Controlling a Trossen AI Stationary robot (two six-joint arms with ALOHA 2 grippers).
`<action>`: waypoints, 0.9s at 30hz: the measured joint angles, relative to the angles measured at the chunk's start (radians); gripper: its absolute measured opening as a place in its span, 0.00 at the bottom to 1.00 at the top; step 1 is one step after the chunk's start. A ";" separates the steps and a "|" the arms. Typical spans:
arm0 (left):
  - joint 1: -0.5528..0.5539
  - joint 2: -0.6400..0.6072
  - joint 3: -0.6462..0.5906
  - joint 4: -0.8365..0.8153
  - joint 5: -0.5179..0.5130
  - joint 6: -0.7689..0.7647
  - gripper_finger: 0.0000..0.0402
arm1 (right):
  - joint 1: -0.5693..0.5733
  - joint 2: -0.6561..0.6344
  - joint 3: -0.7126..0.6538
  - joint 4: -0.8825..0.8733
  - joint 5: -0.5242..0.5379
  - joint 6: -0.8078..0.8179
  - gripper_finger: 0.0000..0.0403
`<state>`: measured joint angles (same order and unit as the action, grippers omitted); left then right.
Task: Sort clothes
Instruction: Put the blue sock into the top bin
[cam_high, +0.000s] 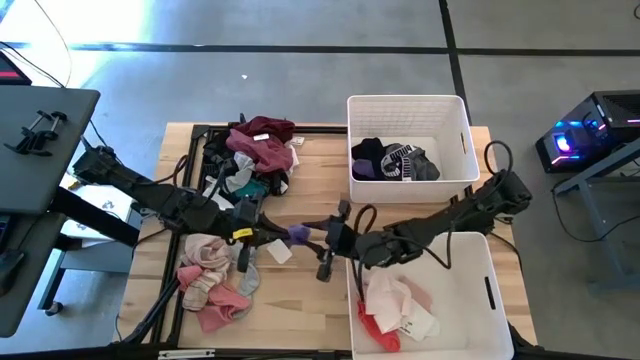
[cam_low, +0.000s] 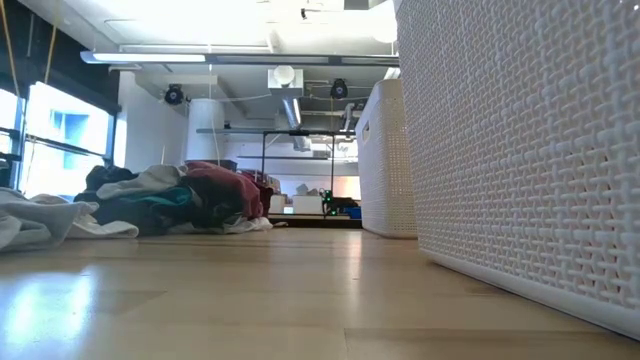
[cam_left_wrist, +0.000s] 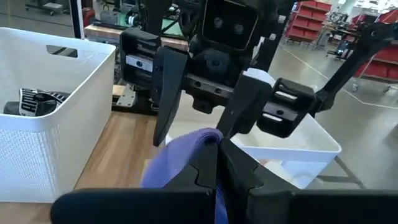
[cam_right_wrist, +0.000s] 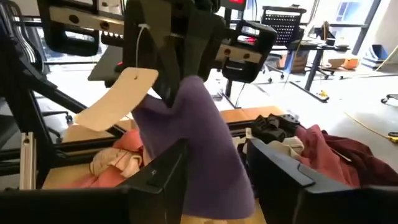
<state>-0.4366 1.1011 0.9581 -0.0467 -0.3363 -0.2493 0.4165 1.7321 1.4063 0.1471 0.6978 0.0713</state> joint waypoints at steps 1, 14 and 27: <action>0.002 0.001 0.000 -0.002 0.000 0.000 0.00 | -0.003 0.001 0.000 0.000 -0.012 0.000 0.38; 0.013 0.002 0.000 0.016 0.003 0.024 0.00 | -0.028 0.001 0.000 -0.002 -0.148 0.090 0.02; 0.003 0.001 0.000 -0.157 0.035 -0.099 0.17 | -0.013 -0.339 0.001 -0.344 0.340 0.210 0.01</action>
<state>-0.4333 1.1023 0.9581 -0.2038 -0.3017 -0.3487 0.4035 1.3931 1.4071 -0.1968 1.0379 0.2816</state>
